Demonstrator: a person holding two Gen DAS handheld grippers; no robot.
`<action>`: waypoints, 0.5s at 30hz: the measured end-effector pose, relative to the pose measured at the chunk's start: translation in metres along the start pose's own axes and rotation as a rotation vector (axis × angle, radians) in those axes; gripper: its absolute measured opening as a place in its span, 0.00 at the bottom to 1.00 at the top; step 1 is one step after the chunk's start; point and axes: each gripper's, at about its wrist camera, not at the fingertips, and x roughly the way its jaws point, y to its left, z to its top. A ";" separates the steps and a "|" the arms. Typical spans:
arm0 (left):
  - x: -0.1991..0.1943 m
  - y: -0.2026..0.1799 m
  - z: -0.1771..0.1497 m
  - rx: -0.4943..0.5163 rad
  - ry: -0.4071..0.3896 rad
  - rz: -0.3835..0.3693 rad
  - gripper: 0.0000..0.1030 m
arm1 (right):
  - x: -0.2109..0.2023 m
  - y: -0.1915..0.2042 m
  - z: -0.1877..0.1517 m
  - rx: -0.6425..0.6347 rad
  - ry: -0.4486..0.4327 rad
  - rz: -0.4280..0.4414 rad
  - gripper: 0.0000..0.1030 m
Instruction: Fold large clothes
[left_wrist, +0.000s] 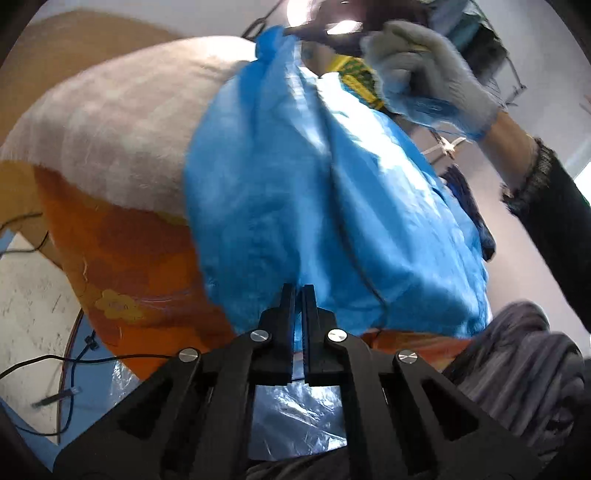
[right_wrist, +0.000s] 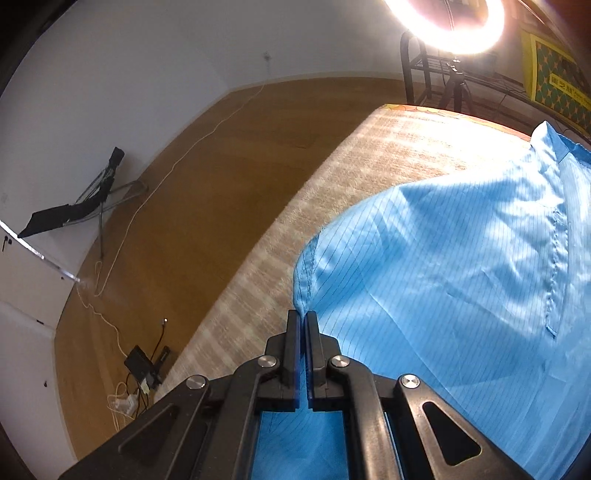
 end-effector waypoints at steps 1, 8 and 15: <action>-0.007 -0.006 -0.001 0.002 -0.008 -0.014 0.00 | -0.004 -0.001 0.000 0.001 -0.005 0.001 0.00; -0.047 -0.026 -0.001 0.021 -0.065 -0.026 0.00 | -0.037 -0.015 0.012 0.058 -0.084 0.096 0.00; -0.028 0.020 0.001 -0.108 -0.062 0.100 0.48 | 0.017 -0.003 -0.001 0.027 0.020 0.067 0.00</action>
